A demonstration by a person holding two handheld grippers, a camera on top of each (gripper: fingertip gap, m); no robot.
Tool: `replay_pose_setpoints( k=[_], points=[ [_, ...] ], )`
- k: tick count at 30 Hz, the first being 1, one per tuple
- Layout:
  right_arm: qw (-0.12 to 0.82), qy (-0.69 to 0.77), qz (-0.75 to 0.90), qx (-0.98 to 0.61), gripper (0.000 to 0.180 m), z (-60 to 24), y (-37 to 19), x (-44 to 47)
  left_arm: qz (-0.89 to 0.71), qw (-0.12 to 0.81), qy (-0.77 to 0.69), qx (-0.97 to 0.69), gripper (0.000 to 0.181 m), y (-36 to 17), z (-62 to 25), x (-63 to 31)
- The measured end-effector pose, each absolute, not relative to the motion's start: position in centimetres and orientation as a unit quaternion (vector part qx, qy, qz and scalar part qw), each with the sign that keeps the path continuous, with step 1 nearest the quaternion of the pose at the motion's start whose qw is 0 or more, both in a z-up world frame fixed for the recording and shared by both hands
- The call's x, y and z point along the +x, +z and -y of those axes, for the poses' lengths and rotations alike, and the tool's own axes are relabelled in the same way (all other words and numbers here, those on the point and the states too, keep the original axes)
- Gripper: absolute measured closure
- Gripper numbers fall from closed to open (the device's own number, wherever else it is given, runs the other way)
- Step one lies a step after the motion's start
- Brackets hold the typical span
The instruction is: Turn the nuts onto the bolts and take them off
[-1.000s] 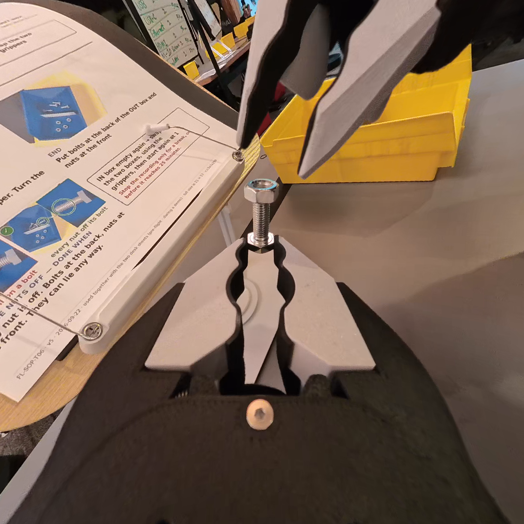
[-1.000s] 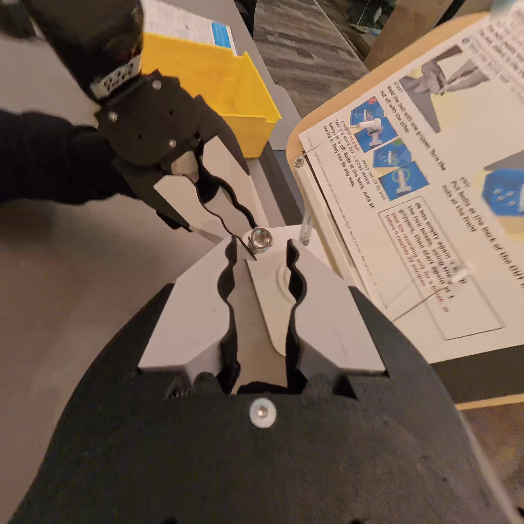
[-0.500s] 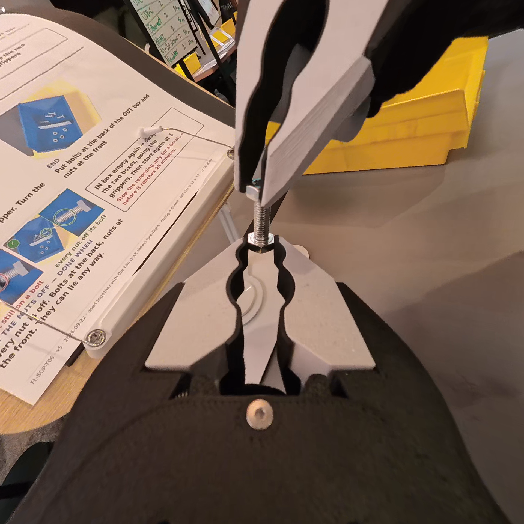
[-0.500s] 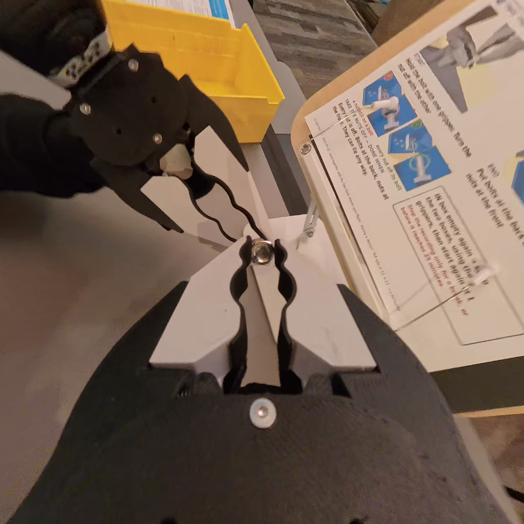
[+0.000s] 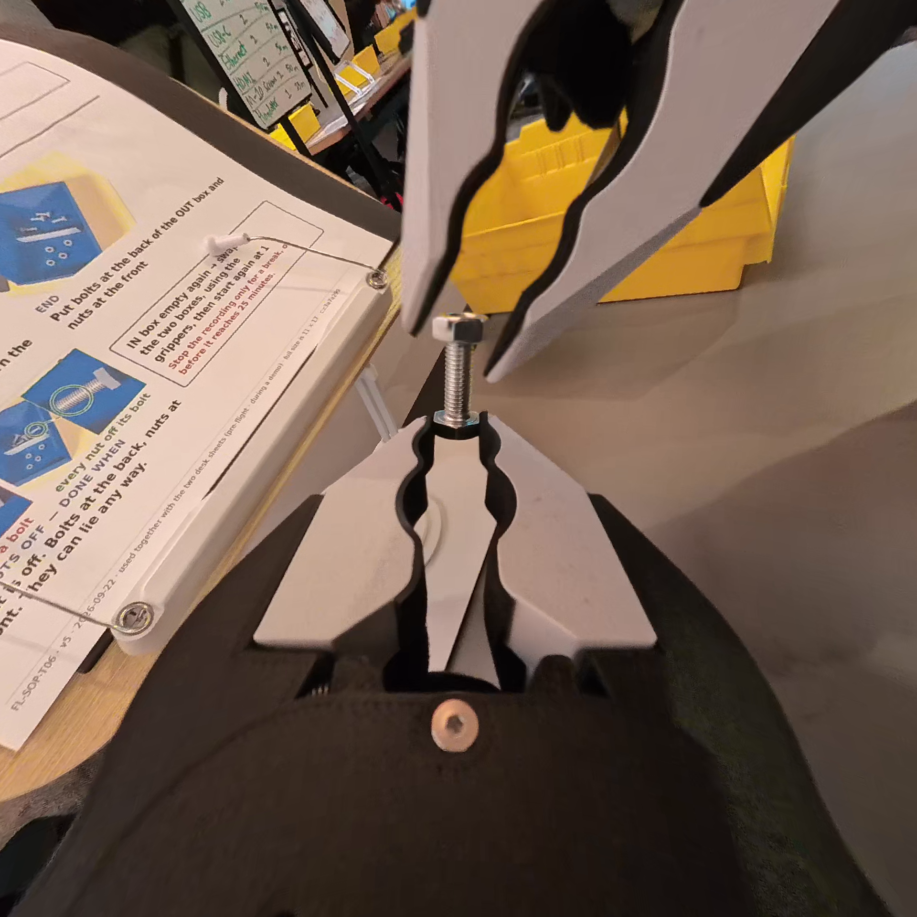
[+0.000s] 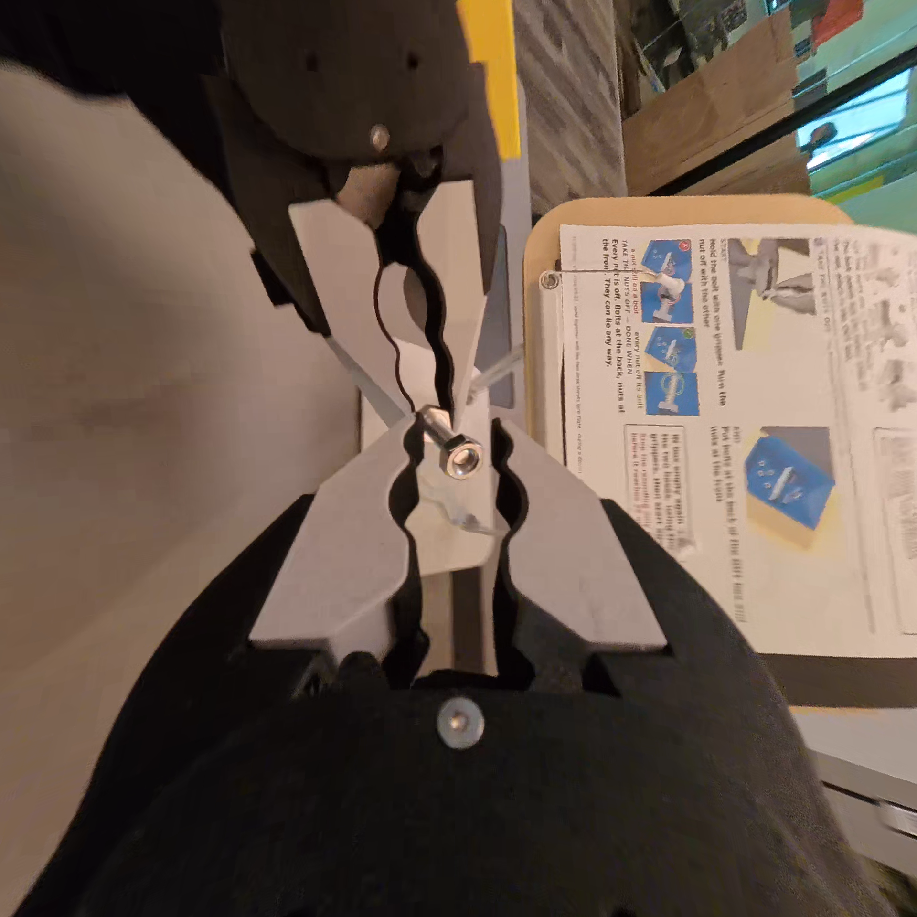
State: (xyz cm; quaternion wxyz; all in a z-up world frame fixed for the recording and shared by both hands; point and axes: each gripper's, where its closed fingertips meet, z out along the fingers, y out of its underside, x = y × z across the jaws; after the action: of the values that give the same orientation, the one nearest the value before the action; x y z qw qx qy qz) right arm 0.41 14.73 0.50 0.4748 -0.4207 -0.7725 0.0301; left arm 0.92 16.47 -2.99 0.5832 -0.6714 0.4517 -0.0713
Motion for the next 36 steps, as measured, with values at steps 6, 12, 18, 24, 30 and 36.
replay_pose_setpoints(
  k=[6,12,18,24,30,36],
  points=[
    [0.440,0.155,0.693,-0.550,0.151,-15.7,1.3,1.0,-0.442,0.591,-0.069,-0.671,0.165,-2.5,-16.6,0.4],
    [0.403,0.219,0.664,-0.591,0.162,-15.6,0.4,0.6,-0.442,0.593,-0.065,-0.669,0.165,-2.3,-16.6,0.5],
    [0.425,0.171,0.698,-0.551,0.162,-15.5,0.3,0.4,-0.444,0.590,-0.063,-0.672,0.165,-2.5,-16.6,0.3],
    [0.473,-0.014,0.787,-0.396,0.163,-15.1,-0.1,0.3,-0.458,0.578,-0.064,-0.672,0.165,-2.9,-16.4,0.4],
    [0.477,-0.053,0.797,-0.367,0.163,-15.1,-0.3,0.1,-0.463,0.568,-0.076,-0.676,0.165,-3.4,-16.4,0.6],
    [0.459,0.094,0.739,-0.484,0.139,-15.0,0.7,0.5,-0.449,0.579,-0.076,-0.677,0.165,-3.0,-16.6,0.4]
  ],
)
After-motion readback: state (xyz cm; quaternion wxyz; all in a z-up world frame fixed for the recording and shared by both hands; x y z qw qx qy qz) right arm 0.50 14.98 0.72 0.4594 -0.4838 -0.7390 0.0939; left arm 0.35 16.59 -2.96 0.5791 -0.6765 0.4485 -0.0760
